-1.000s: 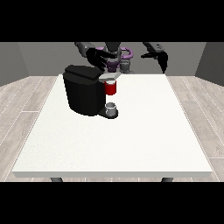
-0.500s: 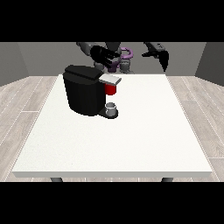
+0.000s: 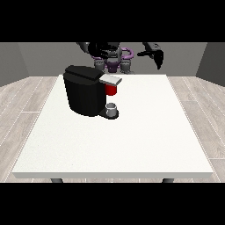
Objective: Insert the coffee pod into the coffee machine and close the lid
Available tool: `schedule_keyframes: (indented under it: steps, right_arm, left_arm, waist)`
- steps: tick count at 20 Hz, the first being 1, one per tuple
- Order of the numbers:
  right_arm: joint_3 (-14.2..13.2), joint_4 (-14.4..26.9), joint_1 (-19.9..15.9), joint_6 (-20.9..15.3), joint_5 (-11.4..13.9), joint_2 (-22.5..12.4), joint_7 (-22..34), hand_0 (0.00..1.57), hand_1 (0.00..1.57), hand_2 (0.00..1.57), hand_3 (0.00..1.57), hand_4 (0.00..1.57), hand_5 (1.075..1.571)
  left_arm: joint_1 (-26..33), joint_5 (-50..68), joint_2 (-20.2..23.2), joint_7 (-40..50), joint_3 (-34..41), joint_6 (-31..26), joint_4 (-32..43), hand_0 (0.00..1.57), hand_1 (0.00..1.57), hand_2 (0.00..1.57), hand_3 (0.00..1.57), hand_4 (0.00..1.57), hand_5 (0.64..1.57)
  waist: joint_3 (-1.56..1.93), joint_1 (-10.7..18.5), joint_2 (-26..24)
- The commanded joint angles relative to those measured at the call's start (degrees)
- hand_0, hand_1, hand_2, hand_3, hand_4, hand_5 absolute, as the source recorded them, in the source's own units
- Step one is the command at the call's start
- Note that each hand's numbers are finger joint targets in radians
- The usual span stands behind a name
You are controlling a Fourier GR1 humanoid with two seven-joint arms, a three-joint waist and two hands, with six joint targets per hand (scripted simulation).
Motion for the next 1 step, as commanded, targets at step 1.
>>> schedule_keyframes:
  steps: [1]
  right_arm:
    - [5.12, -4.29, 9.87, -4.49, -4.47, 0.48, -3.08, 0.0, 0.0, 0.0, 0.0, 0.16, 1.571]
  left_arm:
    - [1.42, -0.2, -0.08, -1.78, 0.45, 0.44, 2.08, 0.0, 0.0, 0.0, 0.0, 0.19, 1.571]
  waist:
    - [0.01, -2.49, -2.34]
